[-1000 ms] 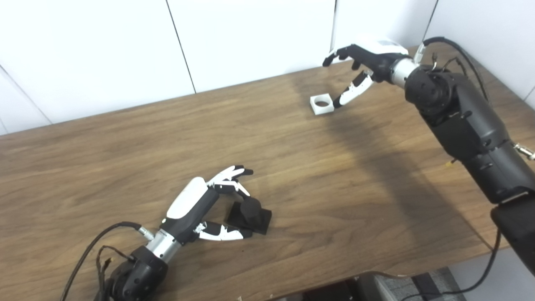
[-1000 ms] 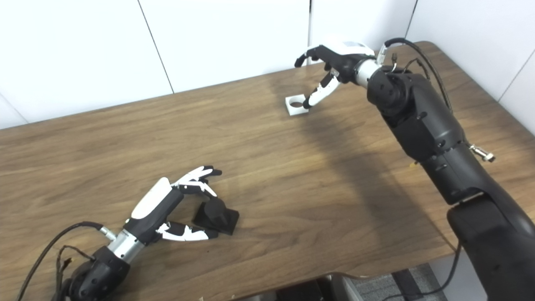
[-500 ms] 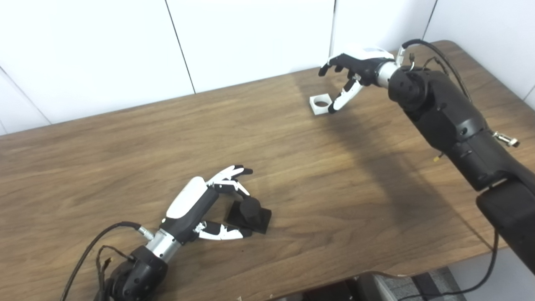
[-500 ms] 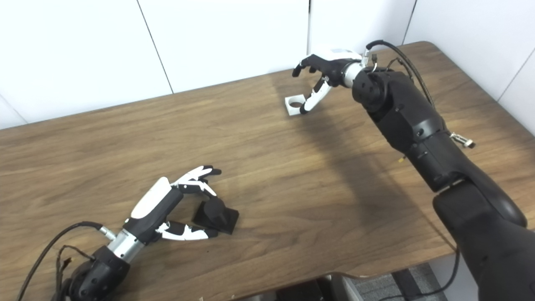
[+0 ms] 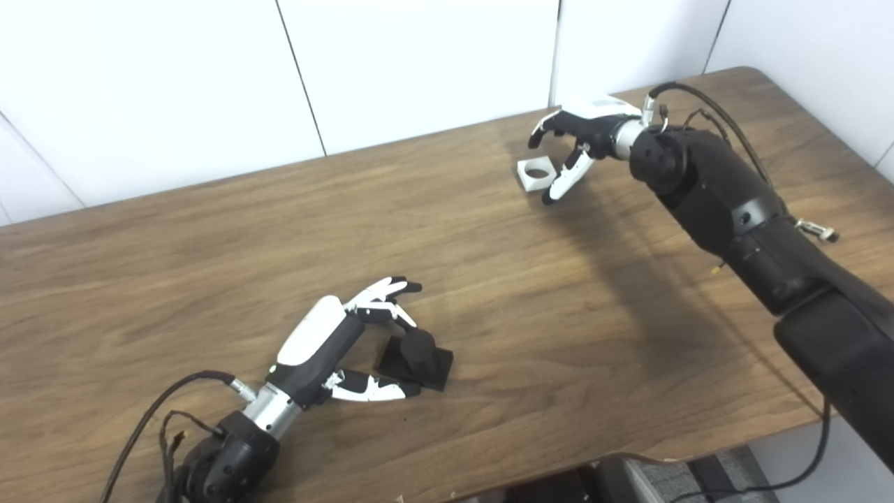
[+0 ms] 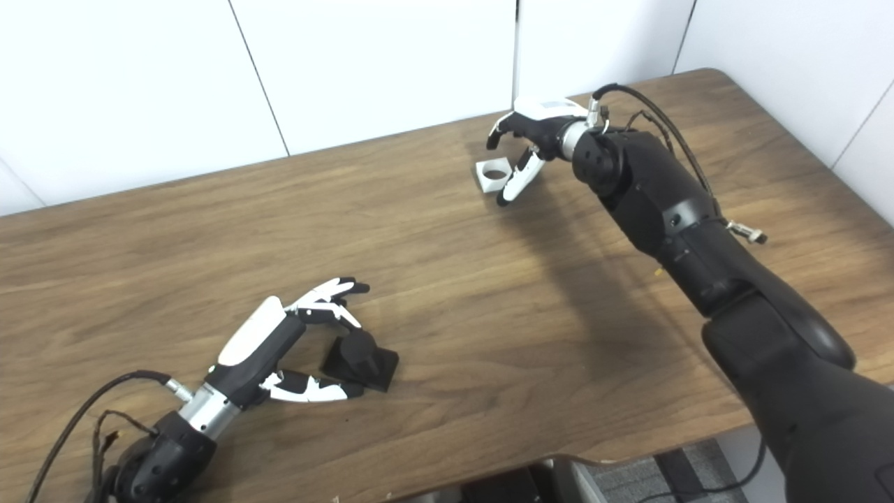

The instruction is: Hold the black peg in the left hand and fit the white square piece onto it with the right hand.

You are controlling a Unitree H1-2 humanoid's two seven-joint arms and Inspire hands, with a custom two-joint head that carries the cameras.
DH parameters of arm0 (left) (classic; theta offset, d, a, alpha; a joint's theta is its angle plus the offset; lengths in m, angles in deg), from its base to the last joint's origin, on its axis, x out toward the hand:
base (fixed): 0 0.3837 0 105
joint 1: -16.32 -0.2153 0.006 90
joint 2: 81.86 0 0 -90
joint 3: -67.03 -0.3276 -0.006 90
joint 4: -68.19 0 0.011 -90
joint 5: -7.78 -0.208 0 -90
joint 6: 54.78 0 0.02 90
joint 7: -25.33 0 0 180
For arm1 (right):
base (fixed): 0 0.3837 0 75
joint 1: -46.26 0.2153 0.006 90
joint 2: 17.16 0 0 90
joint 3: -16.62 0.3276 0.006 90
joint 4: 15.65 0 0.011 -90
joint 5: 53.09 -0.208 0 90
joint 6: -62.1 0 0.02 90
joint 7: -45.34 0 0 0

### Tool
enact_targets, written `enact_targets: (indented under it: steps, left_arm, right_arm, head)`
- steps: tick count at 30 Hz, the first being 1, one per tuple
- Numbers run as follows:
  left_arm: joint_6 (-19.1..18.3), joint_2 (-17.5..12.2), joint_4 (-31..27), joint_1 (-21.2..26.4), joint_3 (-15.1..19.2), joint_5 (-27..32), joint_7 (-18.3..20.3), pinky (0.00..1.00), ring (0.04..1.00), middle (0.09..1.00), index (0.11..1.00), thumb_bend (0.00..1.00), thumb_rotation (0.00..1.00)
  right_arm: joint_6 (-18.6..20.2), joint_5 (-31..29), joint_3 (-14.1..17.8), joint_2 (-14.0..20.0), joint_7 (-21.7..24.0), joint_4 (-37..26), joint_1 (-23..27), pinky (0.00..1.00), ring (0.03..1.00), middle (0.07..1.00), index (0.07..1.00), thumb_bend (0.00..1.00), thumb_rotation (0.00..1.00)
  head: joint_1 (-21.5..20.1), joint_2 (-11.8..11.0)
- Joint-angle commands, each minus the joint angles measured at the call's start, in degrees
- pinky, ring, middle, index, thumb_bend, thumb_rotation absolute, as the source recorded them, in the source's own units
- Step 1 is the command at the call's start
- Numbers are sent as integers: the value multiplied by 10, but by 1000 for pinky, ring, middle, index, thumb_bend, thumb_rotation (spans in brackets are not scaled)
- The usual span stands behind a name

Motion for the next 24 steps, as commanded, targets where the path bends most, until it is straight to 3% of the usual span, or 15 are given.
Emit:
enact_targets:
  steps: [1, 8, 24]
  left_arm:
    - [-41, -23, 23, -25, -4, -23, 26, 802, 940, 892, 489, 522, 72]
    - [-49, -26, 13, -28, -4, -28, 29, 801, 937, 894, 489, 522, 73]
    - [-47, -25, 8, -34, 0, -24, 25, 792, 932, 888, 488, 523, 71]
  right_arm:
    - [-17, 5, 1, -3, -22, 0, 39, 797, 921, 921, 769, 865, 290]
    - [-19, 3, -1, -8, -29, 4, 30, 858, 939, 936, 767, 861, 272]
    - [-20, 13, -11, -7, -35, 44, 28, 860, 928, 923, 712, 836, 315]
  head:
    - [1, 1]
    - [3, 3]
    - [8, 10]
